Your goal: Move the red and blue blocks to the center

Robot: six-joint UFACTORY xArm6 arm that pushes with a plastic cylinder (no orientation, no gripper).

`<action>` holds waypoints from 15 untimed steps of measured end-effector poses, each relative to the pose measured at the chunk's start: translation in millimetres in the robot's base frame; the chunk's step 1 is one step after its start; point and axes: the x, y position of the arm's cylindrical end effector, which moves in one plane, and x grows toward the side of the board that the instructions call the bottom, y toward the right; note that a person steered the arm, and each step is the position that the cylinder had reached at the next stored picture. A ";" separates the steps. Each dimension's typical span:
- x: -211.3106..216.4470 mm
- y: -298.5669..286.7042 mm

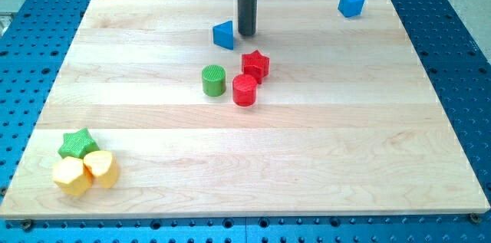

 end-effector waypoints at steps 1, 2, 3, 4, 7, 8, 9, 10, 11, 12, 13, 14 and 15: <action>4.9 -43.5; 53.3 -65.8; 92.3 -50.6; 37.4 -50.6; 78.9 -51.9; 62.0 -50.3; 81.4 -40.3; 94.0 -42.2; 56.7 7.4; 46.4 128.0; 22.6 247.6; -43.3 297.2; -70.9 291.7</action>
